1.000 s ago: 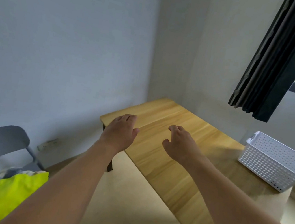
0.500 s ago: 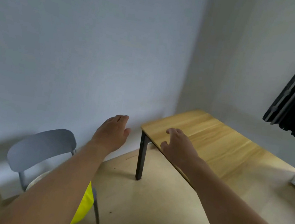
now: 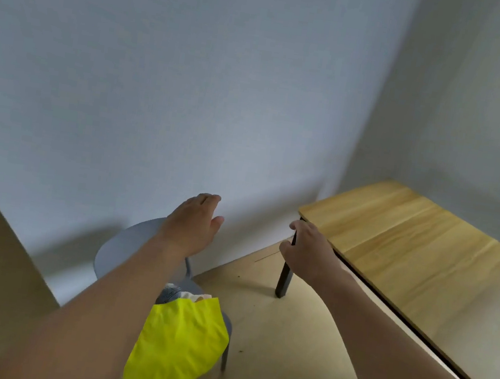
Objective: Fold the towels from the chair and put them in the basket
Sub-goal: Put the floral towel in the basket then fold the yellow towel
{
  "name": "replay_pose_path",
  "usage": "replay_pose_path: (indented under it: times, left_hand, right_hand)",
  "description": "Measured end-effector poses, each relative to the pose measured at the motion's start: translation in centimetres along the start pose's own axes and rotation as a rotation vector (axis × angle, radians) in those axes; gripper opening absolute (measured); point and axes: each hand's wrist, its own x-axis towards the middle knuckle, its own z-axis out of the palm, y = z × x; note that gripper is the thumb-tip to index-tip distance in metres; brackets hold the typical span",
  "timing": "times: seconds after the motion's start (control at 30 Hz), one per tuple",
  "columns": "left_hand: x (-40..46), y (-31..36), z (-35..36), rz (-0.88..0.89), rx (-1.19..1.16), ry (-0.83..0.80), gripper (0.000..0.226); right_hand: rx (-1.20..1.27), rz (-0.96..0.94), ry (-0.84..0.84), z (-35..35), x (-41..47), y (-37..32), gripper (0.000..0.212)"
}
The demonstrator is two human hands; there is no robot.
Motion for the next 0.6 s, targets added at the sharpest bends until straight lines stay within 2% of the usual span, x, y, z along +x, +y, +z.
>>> replay_pose_path:
  times: [0.33,0.47,0.6]
  left_hand:
    - [4.1,-18.0,1.5,-0.058,-0.064,-0.185,0.048]
    - [5.6,-20.9,1.5,-0.044,-0.062,-0.301,0.048]
    - [6.9,-23.2,2.3,-0.058,-0.079,-0.323,0.049]
  right_hand:
    - [0.011,0.109,-0.094,11.0,6.3,-10.6,0.051]
    - [-0.004,0.153,-0.149,12.9,8.2,-12.6,0.052]
    - [0.000,0.155,-0.172,15.7,10.7,-13.6,0.050]
